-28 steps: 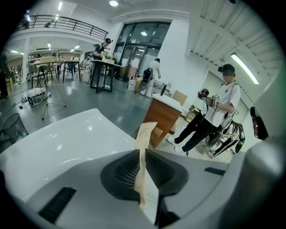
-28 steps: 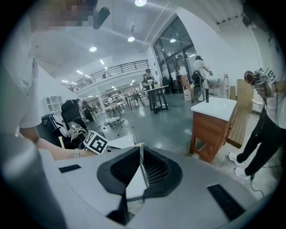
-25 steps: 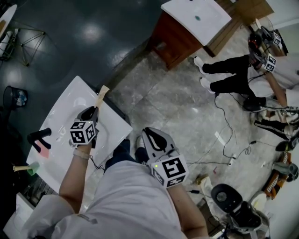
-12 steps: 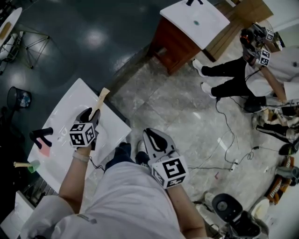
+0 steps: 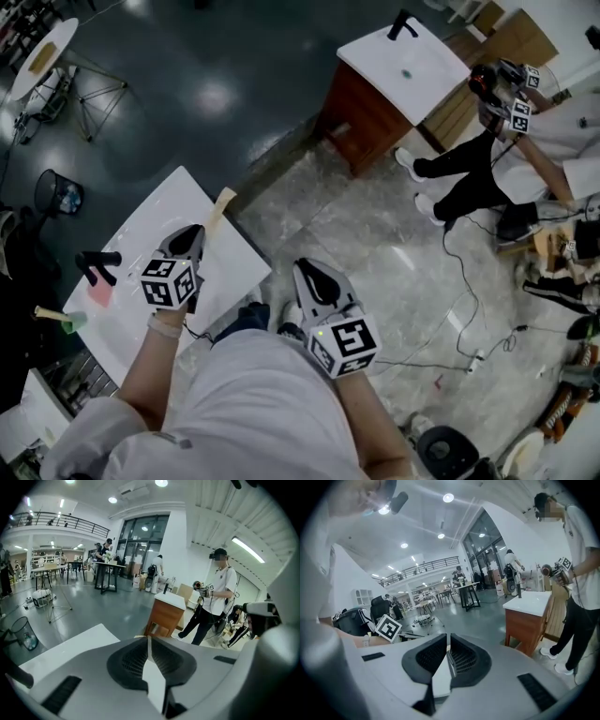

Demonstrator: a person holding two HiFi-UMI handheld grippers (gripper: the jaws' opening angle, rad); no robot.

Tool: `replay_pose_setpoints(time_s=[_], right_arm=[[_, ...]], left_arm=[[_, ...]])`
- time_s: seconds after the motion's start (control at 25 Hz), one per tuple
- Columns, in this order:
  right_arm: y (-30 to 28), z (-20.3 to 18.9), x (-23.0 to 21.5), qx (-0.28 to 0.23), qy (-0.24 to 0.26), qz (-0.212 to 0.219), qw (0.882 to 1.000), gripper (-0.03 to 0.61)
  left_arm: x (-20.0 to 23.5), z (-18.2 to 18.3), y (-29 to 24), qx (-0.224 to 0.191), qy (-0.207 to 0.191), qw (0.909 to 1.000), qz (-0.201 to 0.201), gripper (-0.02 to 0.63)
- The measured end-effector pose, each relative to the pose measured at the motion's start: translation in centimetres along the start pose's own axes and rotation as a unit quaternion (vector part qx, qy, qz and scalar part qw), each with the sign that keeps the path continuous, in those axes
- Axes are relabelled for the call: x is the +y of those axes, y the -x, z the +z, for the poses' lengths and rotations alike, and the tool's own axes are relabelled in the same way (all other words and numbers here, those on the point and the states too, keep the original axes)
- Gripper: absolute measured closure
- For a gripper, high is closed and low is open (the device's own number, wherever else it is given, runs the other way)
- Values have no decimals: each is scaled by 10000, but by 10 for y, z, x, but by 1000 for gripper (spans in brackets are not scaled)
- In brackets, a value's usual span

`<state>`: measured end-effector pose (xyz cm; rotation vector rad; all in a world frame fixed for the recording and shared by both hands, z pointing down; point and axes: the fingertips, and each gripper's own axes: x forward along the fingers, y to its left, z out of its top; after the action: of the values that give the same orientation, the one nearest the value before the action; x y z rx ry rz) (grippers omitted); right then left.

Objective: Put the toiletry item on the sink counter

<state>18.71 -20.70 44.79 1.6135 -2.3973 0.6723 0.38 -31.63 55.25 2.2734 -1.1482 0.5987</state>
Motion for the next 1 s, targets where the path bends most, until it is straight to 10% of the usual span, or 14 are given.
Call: replay_pose_setpoints(time_s=[1.0], right_arm=[[1, 78, 112, -632, 267, 1706, 9829, 549]], left_arm=[[-83, 81, 210, -1771, 592, 9815, -412, 597]])
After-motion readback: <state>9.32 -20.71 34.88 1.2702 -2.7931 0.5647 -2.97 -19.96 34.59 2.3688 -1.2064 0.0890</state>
